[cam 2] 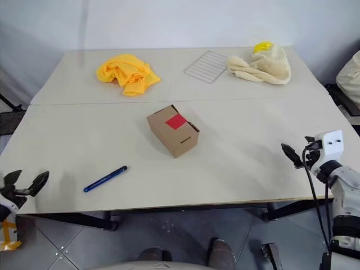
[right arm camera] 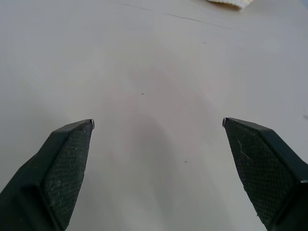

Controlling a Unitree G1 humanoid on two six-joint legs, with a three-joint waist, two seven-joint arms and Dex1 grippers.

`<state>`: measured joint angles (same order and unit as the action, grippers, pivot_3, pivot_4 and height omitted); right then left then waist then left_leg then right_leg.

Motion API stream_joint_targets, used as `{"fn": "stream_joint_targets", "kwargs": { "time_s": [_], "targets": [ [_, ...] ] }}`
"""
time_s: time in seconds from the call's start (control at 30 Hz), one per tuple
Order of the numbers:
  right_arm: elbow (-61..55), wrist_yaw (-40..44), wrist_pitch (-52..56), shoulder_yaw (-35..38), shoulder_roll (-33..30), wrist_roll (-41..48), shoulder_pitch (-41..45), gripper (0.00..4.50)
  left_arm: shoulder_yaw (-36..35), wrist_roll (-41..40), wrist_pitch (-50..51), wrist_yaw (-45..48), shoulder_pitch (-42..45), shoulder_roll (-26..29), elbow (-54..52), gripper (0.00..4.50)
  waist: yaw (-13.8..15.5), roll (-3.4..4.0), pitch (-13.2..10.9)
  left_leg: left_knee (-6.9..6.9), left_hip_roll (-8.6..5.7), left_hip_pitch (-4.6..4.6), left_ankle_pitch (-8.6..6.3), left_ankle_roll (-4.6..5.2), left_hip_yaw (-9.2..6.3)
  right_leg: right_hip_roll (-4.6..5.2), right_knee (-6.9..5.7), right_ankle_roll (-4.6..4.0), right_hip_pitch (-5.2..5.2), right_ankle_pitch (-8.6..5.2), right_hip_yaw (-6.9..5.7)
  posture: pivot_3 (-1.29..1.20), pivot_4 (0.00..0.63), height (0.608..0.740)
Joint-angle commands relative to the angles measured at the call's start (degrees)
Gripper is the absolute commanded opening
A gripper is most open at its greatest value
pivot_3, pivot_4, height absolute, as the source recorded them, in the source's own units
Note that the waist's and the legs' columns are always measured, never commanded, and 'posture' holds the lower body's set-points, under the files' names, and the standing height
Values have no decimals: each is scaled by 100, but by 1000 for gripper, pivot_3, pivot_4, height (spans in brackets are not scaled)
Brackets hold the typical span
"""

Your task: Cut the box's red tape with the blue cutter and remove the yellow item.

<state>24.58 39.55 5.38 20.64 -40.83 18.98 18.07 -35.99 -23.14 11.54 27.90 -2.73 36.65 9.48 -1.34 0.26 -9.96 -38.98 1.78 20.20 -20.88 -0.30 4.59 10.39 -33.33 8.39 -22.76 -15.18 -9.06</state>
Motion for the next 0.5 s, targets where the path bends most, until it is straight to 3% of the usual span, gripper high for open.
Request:
{"fn": "stream_joint_targets", "kwargs": {
  "time_s": [0.03,0.2,0.5],
  "targets": [
    [-925,-398,71,-53,168,-73,-63,4316,183,124,-518,-61,555,16,-106,4309,4,0,0,-5,0,1,0,0,-1,0,-7,-1,0,0,0,0,150,740],
    [-1977,-798,589,-303,517,-28,-226,3851,718,351,-687,74,1686,104,858,3435,-7,1,1,-12,-2,-2,0,0,0,2,-16,-3,0,2,2,0,150,740],
    [-3106,-1220,1969,-1034,1011,-38,-73,895,1901,712,-1383,1220,4000,-268,3315,664,9,-5,3,-18,-8,2,1,1,2,0,-16,-2,-1,2,-3,0,150,740]
  ]
}}
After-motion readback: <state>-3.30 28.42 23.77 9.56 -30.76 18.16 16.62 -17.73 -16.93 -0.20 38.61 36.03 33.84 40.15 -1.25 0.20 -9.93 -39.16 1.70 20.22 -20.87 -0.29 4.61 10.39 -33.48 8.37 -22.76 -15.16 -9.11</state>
